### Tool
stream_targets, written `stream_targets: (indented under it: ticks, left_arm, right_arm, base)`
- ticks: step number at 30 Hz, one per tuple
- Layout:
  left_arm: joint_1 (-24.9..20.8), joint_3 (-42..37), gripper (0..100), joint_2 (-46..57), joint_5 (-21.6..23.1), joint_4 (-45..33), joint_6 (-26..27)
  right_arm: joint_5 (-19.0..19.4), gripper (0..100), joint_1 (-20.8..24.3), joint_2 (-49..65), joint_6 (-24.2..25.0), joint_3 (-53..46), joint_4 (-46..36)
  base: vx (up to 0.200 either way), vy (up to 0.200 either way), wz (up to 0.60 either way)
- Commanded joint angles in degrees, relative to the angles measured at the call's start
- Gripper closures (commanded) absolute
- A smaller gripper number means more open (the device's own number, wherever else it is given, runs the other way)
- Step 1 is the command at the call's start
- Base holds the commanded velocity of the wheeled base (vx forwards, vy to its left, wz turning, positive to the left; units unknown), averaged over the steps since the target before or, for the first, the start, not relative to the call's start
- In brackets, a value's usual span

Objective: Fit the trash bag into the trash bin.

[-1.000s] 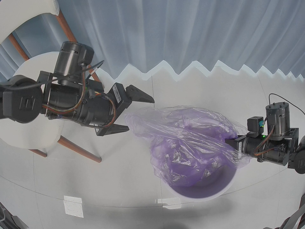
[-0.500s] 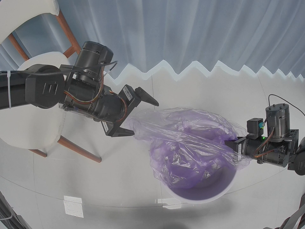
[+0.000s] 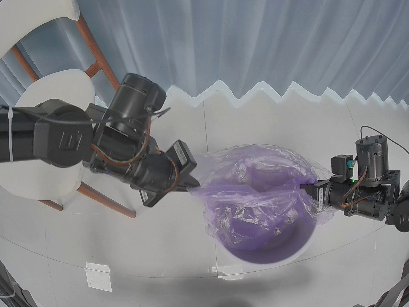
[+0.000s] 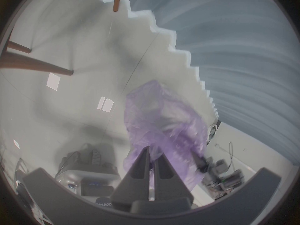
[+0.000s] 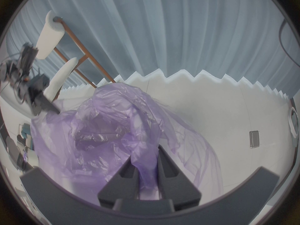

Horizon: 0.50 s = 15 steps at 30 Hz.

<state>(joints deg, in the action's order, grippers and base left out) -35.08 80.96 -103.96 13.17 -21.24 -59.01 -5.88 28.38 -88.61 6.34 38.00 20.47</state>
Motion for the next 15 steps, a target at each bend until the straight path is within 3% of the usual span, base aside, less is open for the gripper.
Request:
stream_targets:
  ticks: [1,9,15]
  left_arm:
    - [-5.08,-6.87,100,5.17,-1.12,-0.03,1.8]
    - [-7.19,-17.76,100,8.78,-4.64,2.08,10.32]
    - [-6.4,-22.25,100,10.62,-5.17,4.62,13.75]
  right_arm:
    - [-0.01,100,-0.96,-1.21,2.01,2.78,-0.17]
    - [-0.01,100,-2.98,-2.18,2.89,4.45,-0.25]
    - [-0.1,100,-3.16,-2.7,10.45,11.13,-2.71]
  base:
    - [0.0,0.0,0.0]
    - [0.0,0.0,0.0]
    - [0.0,0.0,0.0]
